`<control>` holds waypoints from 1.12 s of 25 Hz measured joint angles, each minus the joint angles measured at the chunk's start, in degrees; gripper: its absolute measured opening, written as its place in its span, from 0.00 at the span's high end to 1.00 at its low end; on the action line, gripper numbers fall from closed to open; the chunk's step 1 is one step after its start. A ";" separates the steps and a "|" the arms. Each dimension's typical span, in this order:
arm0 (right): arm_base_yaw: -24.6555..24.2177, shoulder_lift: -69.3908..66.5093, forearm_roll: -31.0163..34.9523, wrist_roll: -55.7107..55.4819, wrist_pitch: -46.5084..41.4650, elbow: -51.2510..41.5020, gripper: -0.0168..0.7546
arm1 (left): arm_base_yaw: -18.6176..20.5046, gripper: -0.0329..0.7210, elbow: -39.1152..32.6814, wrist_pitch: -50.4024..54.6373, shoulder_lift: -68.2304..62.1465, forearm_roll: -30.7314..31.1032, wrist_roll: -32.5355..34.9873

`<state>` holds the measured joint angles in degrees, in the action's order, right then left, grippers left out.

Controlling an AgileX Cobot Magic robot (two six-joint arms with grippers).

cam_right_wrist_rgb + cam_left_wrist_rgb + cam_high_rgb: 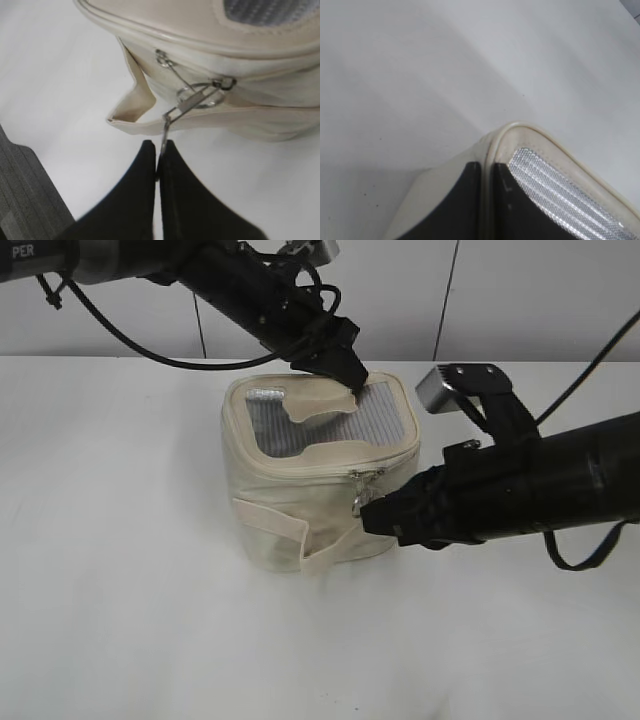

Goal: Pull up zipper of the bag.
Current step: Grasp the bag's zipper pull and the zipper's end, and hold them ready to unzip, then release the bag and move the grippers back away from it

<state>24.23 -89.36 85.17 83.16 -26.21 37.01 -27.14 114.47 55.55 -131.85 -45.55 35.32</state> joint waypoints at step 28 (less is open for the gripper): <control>-4.99 12.09 -49.66 -56.52 -19.27 9.01 0.38 | 0.03 0.59 -5.22 4.38 19.27 8.37 -2.08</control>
<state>19.24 -77.27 35.51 26.65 -45.48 46.01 -27.10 109.25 59.92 -112.58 -37.18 33.24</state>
